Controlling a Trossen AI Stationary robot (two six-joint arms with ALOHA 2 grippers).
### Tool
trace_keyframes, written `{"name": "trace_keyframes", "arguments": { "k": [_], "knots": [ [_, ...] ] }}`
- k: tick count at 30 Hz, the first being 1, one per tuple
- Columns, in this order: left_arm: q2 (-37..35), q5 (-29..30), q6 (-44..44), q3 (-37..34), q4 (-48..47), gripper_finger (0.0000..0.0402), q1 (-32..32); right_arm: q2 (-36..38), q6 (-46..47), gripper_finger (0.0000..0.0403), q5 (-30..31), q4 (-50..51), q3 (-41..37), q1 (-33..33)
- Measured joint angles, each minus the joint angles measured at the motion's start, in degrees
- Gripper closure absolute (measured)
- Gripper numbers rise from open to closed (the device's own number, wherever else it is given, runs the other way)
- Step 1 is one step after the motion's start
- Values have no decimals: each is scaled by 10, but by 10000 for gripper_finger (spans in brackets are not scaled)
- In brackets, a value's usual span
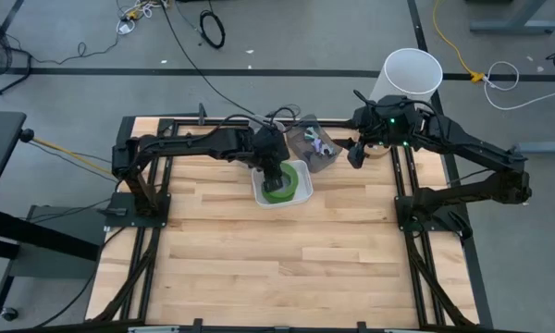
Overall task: Pick and place Stapler, Stapler remover, tape
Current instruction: Put the green tape into the white bin
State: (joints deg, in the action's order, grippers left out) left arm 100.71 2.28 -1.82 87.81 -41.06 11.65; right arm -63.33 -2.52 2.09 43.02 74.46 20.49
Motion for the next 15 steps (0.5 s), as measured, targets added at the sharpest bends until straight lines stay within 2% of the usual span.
{"name": "trace_keyframes", "arguments": {
  "k": [10, 15],
  "knots": [
    [0, 0, -5, 78, -1, 257, -27, 4, -6, 214, 19, -8, 0, -32],
    [0, 7, -5, 85, -5, 268, -29, 4, -10, 250, 17, -8, 0, -38]
  ]
}}
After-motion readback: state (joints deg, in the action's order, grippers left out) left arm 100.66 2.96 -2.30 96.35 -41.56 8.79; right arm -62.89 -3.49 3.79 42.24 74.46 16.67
